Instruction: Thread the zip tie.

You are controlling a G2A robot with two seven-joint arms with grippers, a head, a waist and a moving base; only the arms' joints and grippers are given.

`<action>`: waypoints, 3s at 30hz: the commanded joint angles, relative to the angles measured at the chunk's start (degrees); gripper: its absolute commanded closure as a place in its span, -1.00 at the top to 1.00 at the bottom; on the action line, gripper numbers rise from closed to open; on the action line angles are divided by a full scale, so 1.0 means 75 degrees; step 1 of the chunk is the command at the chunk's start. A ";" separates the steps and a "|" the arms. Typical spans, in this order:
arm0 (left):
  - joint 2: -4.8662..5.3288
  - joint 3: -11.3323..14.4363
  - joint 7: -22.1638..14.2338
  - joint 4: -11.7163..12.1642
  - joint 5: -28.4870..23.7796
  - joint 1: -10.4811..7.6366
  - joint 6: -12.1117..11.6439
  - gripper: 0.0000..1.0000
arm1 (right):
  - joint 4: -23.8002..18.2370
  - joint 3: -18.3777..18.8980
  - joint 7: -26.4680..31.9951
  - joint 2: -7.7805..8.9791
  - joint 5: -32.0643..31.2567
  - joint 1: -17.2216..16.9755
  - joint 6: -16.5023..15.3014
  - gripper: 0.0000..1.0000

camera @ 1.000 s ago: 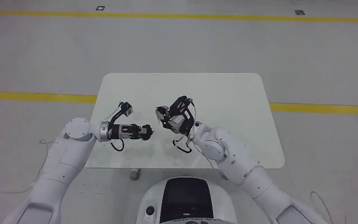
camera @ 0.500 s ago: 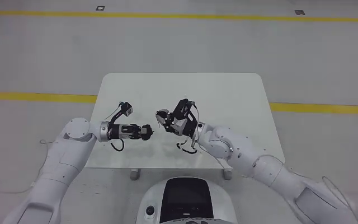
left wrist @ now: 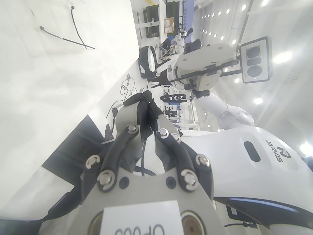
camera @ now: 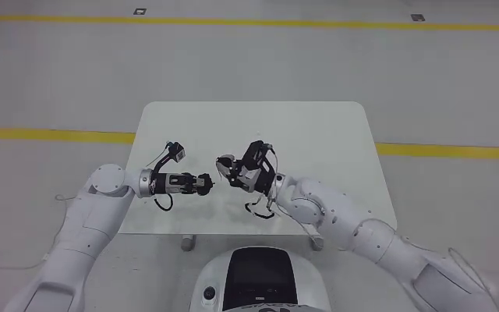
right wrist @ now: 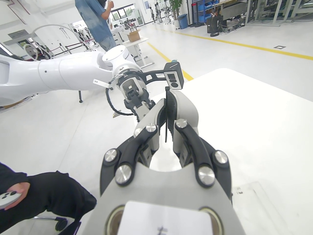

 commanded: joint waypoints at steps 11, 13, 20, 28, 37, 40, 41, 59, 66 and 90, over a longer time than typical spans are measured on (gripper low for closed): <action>0.0000 0.0000 0.0000 0.0000 0.0000 0.0000 0.0000 -1.00 | 0.0042 -0.2109 -0.1520 0.0525 0.0484 0.1447 0.0000 -1.00; 0.0000 0.0000 0.0000 0.0000 0.0000 0.0000 0.0000 -1.00 | 0.0013 -0.2109 -0.1629 0.0562 0.0410 0.1458 0.0000 -1.00; 0.0000 0.0000 0.0000 0.0000 0.0000 0.0000 0.0000 -1.00 | 0.0023 -0.2109 -0.1929 0.0572 0.0113 0.1422 0.0000 -1.00; 0.0000 0.0000 0.0000 0.0000 0.0000 0.0000 0.0000 -1.00 | 0.0052 -0.2109 -0.1999 0.0553 0.0107 0.1417 0.0000 -1.00; 0.0000 0.0000 0.0000 0.0000 0.0000 0.0000 0.0000 -1.00 | -0.0076 -0.1896 -0.2010 0.0542 -0.0273 0.1270 0.0000 -1.00; 0.0000 0.0000 0.0000 0.0000 0.0000 0.0000 0.0000 -1.00 | 0.0062 -0.2033 -0.2021 0.0536 -0.0509 0.1419 0.0000 -1.00; 0.0000 0.0000 0.0000 0.0000 0.0000 0.0000 0.0000 -1.00 | 0.0092 -0.2109 -0.2054 0.0525 -0.0586 0.1508 0.0000 -1.00; 0.0000 0.0000 0.0000 0.0000 0.0000 0.0000 0.0000 -1.00 | 0.0188 -0.2109 -0.2557 0.0397 -0.1265 0.1494 0.0000 -1.00; 0.0007 0.0062 0.0081 -0.0066 0.0168 0.0029 0.0023 -1.00 | 0.0188 -0.2109 -0.2557 0.0397 -0.1265 0.1494 0.0000 -1.00; 0.1040 0.0725 0.0000 -0.0853 -0.0191 0.0025 0.0000 -1.00 | 0.0188 -0.2109 -0.2557 0.0397 -0.1265 0.1494 0.0000 -1.00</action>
